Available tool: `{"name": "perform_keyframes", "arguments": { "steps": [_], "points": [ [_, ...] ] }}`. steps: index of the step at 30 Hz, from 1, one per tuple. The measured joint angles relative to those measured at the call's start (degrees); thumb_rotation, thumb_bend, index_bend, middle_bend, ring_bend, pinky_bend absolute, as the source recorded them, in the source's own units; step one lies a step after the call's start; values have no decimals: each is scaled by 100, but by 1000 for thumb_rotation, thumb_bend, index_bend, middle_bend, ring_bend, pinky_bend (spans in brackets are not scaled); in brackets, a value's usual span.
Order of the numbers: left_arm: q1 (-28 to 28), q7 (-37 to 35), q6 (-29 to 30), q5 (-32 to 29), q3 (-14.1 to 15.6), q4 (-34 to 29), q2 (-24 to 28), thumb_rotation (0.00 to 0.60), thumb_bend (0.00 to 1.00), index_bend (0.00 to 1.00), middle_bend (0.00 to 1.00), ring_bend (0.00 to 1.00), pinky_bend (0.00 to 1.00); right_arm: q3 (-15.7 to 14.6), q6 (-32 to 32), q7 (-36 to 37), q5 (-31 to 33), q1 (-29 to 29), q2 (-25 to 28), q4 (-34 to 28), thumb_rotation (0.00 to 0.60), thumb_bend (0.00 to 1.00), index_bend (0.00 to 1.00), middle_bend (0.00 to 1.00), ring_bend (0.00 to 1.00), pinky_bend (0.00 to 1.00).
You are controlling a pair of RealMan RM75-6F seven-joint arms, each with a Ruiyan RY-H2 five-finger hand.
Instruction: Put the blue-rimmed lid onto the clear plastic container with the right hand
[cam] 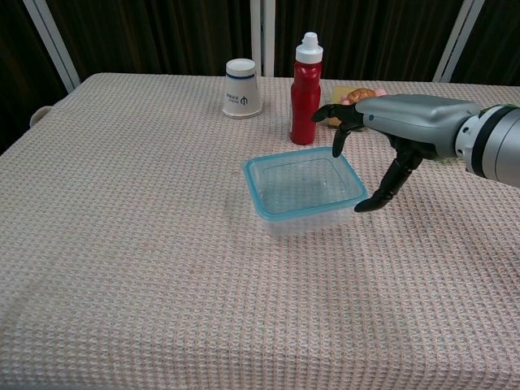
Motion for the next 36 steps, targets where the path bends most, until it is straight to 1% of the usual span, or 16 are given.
{"name": "perform_keyframes", "arguments": {
  "steps": [6, 15, 22, 25, 30, 33, 36],
  "points": [
    [-3, 23, -17, -20, -1, -30, 19, 600, 58, 128, 47, 0, 0, 79, -204, 31, 105, 96, -116, 169, 600, 0, 0, 273, 0, 0],
    [-1, -8, -39, -40, 3, 5, 2, 600, 57, 128, 47, 0, 0, 22, -294, -113, 279, 155, -260, 304, 600, 0, 0, 277, 0, 0],
    [-2, -43, -45, -41, 4, 39, -21, 600, 58, 128, 47, 0, 0, 3, -232, -153, 248, 144, -269, 267, 600, 0, 0, 276, 0, 0],
    [3, -64, -30, -40, 0, 50, -22, 600, 58, 128, 47, 0, 0, -1, -80, -137, 91, 83, -221, 167, 600, 0, 0, 263, 0, 0],
    [3, -98, 23, -10, -20, 75, -23, 600, 58, 128, 47, 0, 0, -76, 446, 2, -430, -215, 13, -133, 600, 0, 0, 222, 0, 0],
    [-6, -102, 48, 9, -37, 100, -40, 600, 58, 128, 47, 0, 0, -168, 907, 212, -857, -525, 196, -251, 600, 5, 0, 168, 0, 0],
    [-29, -86, 66, 36, -57, 110, -56, 600, 58, 128, 47, 0, 0, -314, 1488, 516, -1354, -945, 408, -298, 600, 25, 0, 80, 0, 0]
  ]
}}
